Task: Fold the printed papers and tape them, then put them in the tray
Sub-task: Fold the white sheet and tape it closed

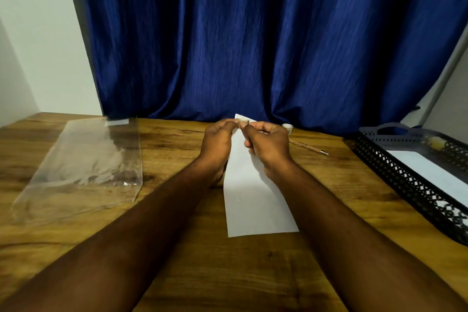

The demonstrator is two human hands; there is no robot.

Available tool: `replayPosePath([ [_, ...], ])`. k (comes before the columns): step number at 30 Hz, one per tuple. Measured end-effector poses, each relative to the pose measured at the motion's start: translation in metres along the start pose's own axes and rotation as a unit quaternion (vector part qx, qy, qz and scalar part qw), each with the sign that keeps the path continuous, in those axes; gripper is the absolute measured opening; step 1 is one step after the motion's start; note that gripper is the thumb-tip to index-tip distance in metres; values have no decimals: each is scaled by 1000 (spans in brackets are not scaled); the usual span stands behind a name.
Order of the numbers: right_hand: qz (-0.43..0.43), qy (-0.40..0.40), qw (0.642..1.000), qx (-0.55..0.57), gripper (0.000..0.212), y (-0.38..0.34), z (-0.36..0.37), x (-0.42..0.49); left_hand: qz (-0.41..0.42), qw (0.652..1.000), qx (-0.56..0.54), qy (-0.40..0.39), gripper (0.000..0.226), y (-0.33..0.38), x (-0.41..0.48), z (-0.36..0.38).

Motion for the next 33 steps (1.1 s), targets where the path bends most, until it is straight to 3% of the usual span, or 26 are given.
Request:
replayPosePath([
  [22,12,22,1000,2,28,4,2,-6,0,1000,17,24,20,-1,0,-6],
  [31,44,27,999,-12,24,6,2,-6,68,993,76,67,20,-2,3,-11],
  [33,65,39,997,-25,32,10,-2,-4,79,990,80,86,20,-1,3,-14],
])
Point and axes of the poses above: each hand's wrist, its own x-axis towards the middle knuckle, its own z-axis out of the palm, y = z × x, the point moved 6 cm from there along x, towards the middle knuckle, and after that the axes turned 10 degrees about -x, right-handed, at the moved point
